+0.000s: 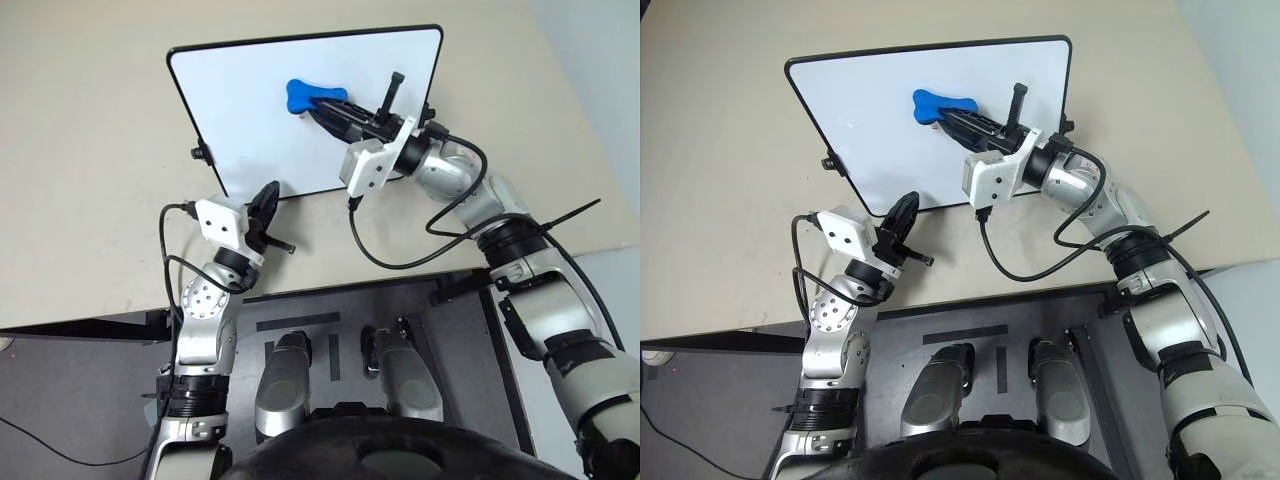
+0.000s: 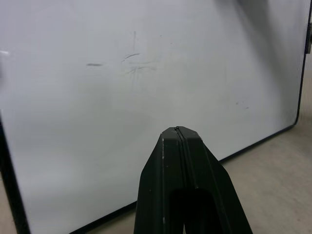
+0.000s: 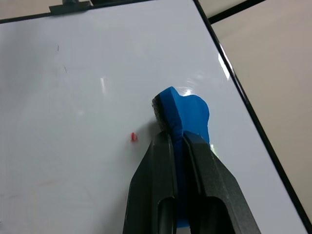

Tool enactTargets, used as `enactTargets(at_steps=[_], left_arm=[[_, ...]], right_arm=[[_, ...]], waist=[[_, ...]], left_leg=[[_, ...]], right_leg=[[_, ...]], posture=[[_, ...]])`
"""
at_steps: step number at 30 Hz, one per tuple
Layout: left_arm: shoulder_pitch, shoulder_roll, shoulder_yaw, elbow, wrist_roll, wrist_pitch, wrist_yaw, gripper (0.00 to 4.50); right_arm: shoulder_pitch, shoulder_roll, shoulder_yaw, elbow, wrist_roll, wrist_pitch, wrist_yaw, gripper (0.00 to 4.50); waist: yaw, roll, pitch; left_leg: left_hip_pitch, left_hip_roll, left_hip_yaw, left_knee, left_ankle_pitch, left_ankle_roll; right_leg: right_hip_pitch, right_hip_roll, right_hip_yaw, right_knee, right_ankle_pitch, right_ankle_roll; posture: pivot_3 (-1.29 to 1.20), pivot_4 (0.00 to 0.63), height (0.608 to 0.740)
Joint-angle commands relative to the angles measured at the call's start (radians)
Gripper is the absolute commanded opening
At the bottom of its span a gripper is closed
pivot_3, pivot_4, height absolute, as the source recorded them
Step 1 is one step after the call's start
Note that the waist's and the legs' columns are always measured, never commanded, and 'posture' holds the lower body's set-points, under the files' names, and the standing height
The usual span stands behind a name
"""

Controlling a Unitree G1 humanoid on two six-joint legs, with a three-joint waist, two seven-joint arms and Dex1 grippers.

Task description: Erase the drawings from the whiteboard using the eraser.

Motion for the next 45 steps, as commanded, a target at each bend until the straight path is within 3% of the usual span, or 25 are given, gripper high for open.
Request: enactTargets(at_steps=[1,15,19,24,31,32,42,43,45], left_arm=[[-0.011,-0.002,-0.002,-0.011,0.004,-0.026,-0.002,0.0],[-0.012,0.0,-0.005,-0.015,0.004,-0.024,-0.001,0.0],[-0.007,0.004,-0.002,-0.024,0.001,-0.02,-0.002,0.0],[-0.001,0.014,0.005,-0.032,-0.006,-0.014,-0.007,0.0],[-0.011,0.027,0.004,-0.021,-0.016,-0.003,-0.023,0.0],[-0.015,0.029,0.005,-0.017,-0.017,-0.002,-0.027,0.0],[-0.067,0.061,0.029,0.015,-0.027,0.006,-0.057,0.0],[-0.074,0.061,0.027,0.016,-0.024,0.007,-0.056,0.0],[-0.087,0.06,0.024,0.015,-0.019,0.012,-0.052,0.0]], right_arm=[[0.024,-0.003,0.016,0.027,0.005,0.002,0.031,0.0],[0.108,-0.021,0.031,0.042,0.03,0.023,0.113,0.0],[0.219,-0.078,-0.003,-0.127,0.165,0.109,0.257,0.0],[0.42,-0.188,-0.073,-0.416,0.323,0.353,0.406,0.0],[0.611,-0.276,-0.149,-0.638,0.408,0.609,0.485,0.0],[0.617,-0.275,-0.151,-0.644,0.406,0.626,0.483,0.65],[0.609,-0.239,-0.19,-0.723,0.445,0.715,0.471,4.03],[0.611,-0.237,-0.208,-0.73,0.449,0.71,0.457,4.31],[0.623,-0.226,-0.258,-0.755,0.489,0.725,0.438,4.41]], waist=[[0.0,0.0,0.0],[-0.001,0.0,0.0],[0.006,0.0,0.0],[0.007,0.0,0.0],[0.002,-0.001,0.0],[0.0,-0.001,0.0],[0.0,-0.001,0.0],[0.001,-0.001,0.0],[0.003,-0.001,0.0]], left_leg=[[0.0,0.0,0.0,0.0,0.0,0.0],[0.002,0.0,0.0,0.0,0.0,0.0],[0.001,0.0,0.0,0.001,0.001,0.001],[-0.002,0.0,0.002,0.002,-0.001,0.001],[0.001,0.0,0.002,0.002,-0.001,0.001],[0.002,0.0,0.003,0.002,-0.001,0.001],[0.005,-0.001,0.002,0.003,0.003,0.002],[0.005,-0.001,0.002,0.003,0.003,0.002],[0.004,-0.001,0.002,0.003,0.003,0.002]], right_leg=[[0.0,0.0,0.0,0.0,0.0,0.0],[0.0,0.0,0.0,0.002,0.003,-0.002],[0.001,0.0,0.0,0.001,0.002,0.0],[0.0,0.0,-0.001,-0.001,0.0,0.002],[0.003,0.0,-0.001,0.0,-0.003,0.003],[0.004,0.001,0.0,0.0,-0.003,0.003],[0.007,0.001,0.0,0.001,-0.003,0.006],[0.008,0.001,0.0,0.001,-0.002,0.005],[0.007,0.001,0.0,0.001,-0.003,0.005]], posture=[[0.0,0.15,0.74],[0.0,0.15,0.74],[0.0,0.15,0.74],[0.0,0.15,0.74],[0.0,0.15,0.74],[0.0,0.15,0.74],[0.0,0.15,0.74],[0.0,0.15,0.74],[0.0,0.15,0.74]])
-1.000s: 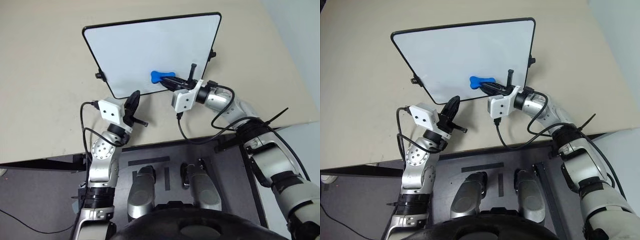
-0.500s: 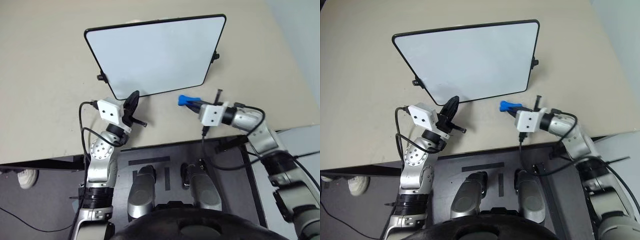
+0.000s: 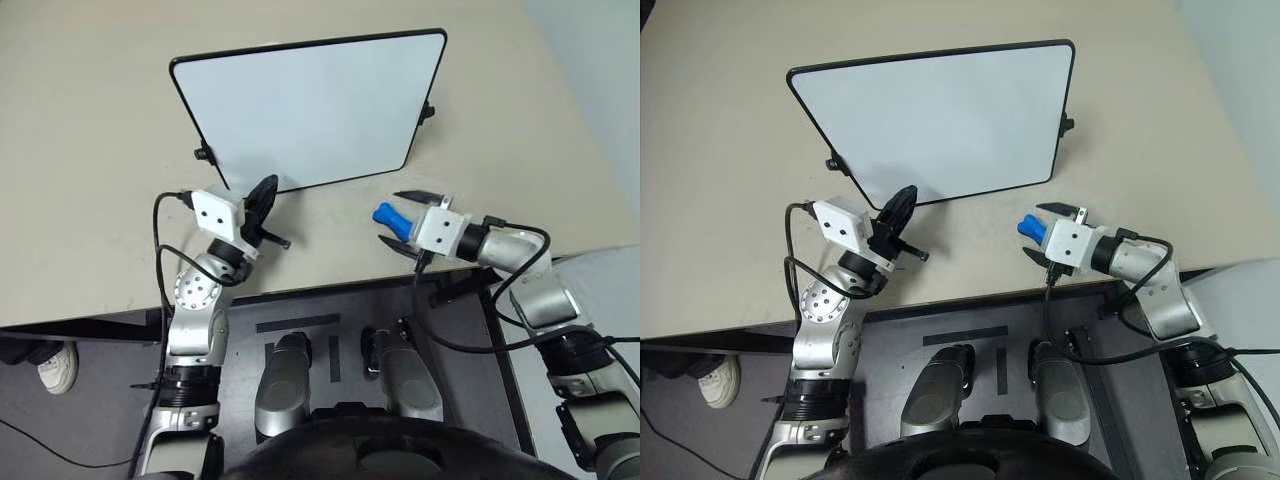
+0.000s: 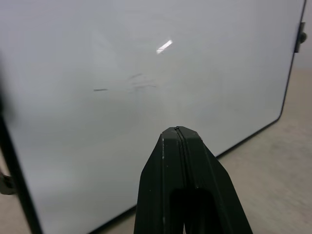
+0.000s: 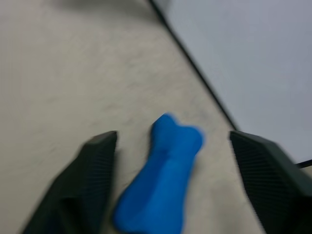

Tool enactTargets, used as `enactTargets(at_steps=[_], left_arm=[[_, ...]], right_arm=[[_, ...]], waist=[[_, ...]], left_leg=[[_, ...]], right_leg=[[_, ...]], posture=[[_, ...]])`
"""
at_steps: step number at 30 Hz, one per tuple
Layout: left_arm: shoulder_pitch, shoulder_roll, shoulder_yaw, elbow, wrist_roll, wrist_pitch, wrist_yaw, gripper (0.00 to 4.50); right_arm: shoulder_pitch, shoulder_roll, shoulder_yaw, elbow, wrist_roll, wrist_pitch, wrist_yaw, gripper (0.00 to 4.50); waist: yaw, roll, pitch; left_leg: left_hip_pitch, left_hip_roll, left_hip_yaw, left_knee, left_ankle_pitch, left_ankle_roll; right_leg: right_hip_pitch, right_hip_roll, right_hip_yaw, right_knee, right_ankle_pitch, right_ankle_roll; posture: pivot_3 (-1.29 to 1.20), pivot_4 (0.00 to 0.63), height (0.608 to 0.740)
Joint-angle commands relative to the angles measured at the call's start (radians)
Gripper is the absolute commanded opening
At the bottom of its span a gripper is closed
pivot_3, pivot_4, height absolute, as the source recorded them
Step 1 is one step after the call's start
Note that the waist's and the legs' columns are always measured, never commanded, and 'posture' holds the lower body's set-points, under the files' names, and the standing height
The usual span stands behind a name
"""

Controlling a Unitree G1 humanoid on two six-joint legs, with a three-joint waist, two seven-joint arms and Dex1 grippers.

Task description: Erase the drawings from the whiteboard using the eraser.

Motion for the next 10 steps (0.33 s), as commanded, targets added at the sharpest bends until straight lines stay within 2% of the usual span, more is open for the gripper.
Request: enactTargets(at_steps=[1,10], left_arm=[[-0.024,0.002,0.003,-0.016,-0.008,0.0,-0.004,0.0],[-0.097,0.026,-0.003,0.034,-0.02,0.019,-0.049,0.0]], right_arm=[[0.006,0.014,-0.096,-0.078,0.073,0.018,-0.037,4.41],[0.078,0.059,-0.14,-0.15,0.08,0.063,-0.099,4.41]], waist=[[0.002,0.0,0.0],[0.005,0.0,0.0]], left_leg=[[0.0,0.0,0.0,0.0,0.0,0.0],[0.0,-0.001,0.0,0.001,-0.001,0.0]], right_leg=[[0.0,0.0,0.0,0.0,0.0,0.0],[0.0,0.0,0.0,0.0,0.0,0.001]], posture=[[0.0,0.15,0.74],[0.0,0.15,0.74]])
